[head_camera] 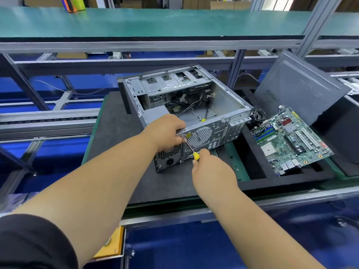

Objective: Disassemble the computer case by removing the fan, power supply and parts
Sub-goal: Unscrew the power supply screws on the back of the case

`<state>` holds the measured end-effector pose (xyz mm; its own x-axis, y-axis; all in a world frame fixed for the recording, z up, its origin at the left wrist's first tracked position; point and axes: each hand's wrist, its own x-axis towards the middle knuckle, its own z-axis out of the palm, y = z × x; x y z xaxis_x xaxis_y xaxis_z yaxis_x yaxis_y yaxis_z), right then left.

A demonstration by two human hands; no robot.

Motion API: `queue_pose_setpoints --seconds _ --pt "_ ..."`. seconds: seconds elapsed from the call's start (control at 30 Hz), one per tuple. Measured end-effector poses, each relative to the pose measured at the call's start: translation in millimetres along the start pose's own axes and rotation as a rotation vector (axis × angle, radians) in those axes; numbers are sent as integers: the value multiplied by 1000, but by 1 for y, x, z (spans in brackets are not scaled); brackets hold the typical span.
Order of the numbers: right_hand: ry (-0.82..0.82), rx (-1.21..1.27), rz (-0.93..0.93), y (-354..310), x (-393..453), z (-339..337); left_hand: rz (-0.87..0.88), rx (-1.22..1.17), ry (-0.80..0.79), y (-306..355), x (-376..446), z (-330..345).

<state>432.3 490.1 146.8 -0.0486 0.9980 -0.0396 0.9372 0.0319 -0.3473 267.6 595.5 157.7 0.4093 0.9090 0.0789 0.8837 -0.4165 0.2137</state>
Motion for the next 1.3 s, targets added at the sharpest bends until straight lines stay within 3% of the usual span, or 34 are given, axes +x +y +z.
queue_pose_setpoints --seconds 0.13,0.33,0.47,0.57,0.63,0.7,0.8,0.9,0.97,1.1,1.3 --pt "-58 337 61 11 3 -7 11 -6 8 0 -1 -1" --pt "-362 1343 427 24 9 -10 22 8 6 0 0 0" --pt "-513 1587 496 19 7 -8 19 -1 16 -1 0 -1" --pt "-480 1537 524 13 9 -5 24 3 14 -1 -1 0" --pt "-399 1344 513 9 10 -4 14 4 10 -1 -1 0" --pt "-245 976 394 6 8 -6 10 11 8 0 -1 0" --pt "38 234 71 6 -1 -3 14 12 13 0 -1 0" --pt "199 -52 -48 -1 -9 3 19 4 15 1 -1 -1" --pt "213 -21 -46 1 -8 4 22 1 17 1 -1 -2" --pt "182 346 25 13 -5 0 21 7 19 1 -1 -1" --pt "-134 661 286 7 4 -9 25 2 22 -1 -1 -1"
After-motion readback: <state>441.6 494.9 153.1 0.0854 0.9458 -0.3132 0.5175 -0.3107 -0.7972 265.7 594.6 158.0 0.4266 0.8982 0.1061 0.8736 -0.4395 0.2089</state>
